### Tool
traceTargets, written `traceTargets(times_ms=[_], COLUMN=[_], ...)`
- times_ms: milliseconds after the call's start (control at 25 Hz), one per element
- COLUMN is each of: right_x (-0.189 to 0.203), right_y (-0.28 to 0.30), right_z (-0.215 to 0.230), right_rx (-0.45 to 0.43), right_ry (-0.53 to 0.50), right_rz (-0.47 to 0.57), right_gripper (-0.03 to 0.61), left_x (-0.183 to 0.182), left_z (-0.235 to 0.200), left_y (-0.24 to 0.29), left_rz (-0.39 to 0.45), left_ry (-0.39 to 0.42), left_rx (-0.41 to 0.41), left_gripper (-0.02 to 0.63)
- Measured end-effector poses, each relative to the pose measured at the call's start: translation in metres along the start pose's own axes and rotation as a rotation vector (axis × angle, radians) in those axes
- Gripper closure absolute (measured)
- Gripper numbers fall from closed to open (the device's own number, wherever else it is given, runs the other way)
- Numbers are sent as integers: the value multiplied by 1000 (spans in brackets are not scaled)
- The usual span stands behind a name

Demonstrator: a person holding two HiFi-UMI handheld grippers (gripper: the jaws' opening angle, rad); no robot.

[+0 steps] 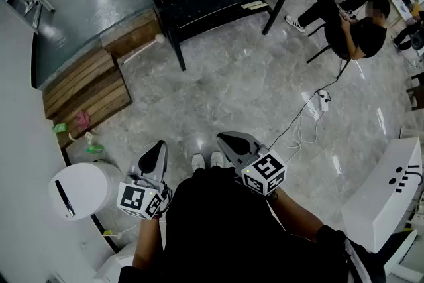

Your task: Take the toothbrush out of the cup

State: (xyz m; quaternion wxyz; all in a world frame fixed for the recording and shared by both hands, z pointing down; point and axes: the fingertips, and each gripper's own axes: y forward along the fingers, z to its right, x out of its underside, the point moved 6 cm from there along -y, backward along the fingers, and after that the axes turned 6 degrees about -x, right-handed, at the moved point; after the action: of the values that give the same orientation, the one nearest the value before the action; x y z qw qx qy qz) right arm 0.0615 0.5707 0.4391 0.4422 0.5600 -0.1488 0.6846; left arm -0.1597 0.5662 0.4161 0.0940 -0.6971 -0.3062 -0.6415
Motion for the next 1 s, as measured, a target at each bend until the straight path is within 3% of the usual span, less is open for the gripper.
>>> traceTargets(times_ms=[200,440,1000], right_x=[5,8,7], right_y=[-10,-15,-24], right_z=[14,42,95], right_rx=[-1,1,69], right_ry=[3,78,83], right_rz=[-9,47,50], right_gripper=[565,565,565], left_x=[-1,-2,-12], left_z=[13,24,31], left_y=[15,31,84], left_rz=[-11,-52,-48], left_ry=[9,39,59], left_rx=[23,4,28], left_gripper=[604,604,604])
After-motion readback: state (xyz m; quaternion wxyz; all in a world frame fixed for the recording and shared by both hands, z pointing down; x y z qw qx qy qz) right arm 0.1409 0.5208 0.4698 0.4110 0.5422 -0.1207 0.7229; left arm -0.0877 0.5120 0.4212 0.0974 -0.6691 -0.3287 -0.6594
